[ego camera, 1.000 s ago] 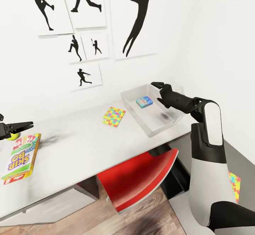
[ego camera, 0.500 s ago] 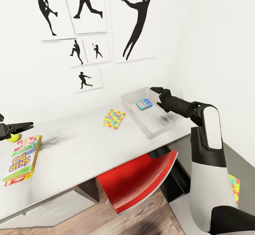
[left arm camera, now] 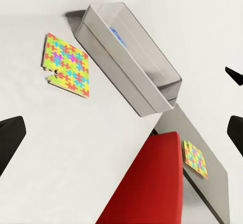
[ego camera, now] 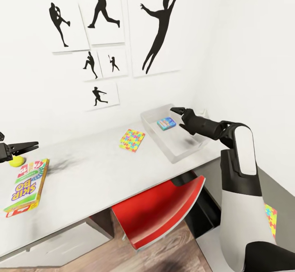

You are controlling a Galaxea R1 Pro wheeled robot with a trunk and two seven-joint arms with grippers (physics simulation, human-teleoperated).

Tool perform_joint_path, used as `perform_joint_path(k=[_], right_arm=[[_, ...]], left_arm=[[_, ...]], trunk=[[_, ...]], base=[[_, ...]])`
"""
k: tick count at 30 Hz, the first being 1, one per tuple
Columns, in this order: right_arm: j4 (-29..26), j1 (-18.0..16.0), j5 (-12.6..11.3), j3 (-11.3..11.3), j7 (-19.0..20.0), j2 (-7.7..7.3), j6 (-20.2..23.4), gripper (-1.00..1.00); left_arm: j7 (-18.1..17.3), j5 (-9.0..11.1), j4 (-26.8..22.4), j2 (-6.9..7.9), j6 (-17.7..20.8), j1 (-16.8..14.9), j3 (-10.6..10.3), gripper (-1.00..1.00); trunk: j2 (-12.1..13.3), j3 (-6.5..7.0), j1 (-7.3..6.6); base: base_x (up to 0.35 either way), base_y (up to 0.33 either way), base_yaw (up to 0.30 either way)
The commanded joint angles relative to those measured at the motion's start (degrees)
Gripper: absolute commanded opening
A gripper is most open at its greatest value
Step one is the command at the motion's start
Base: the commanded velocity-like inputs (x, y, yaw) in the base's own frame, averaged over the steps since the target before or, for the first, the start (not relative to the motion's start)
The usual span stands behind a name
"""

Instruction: Put all the toys in the child's room - the three board games (two on the bed and one on the table), the two jigsaw puzzles on the table, and the tennis ball on the table - inside the toy box on the table in the child's room.

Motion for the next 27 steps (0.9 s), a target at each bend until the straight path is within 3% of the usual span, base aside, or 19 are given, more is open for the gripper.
perform_joint_path(k=[1,21,27], right_arm=[[0.0,0.0,-0.5,-0.1,-0.6,-0.03,0.6,1.00],[0.0,7.9,-0.6,-0.1,-0.6,-5.66,3.6,1.00],[-0.1,9.3,-0.6,-0.1,-0.5,-6.12,3.8,1.00]], left_arm=[[-0.2,0.0,0.0,0.03,0.6,0.0,0.0,1.00],[-0.2,-0.4,0.7,0.24,0.3,0.2,0.4,1.00],[-0.2,-0.4,0.7,0.26,0.3,0.4,0.4,1.00]], trunk=[[-0.1,-0.01,0.04],[-0.1,1.82,0.04],[-0.1,1.93,0.04]], base=[[0.000,0.000,0.000],[0.000,0.000,0.003],[-0.056,0.020,0.007]])
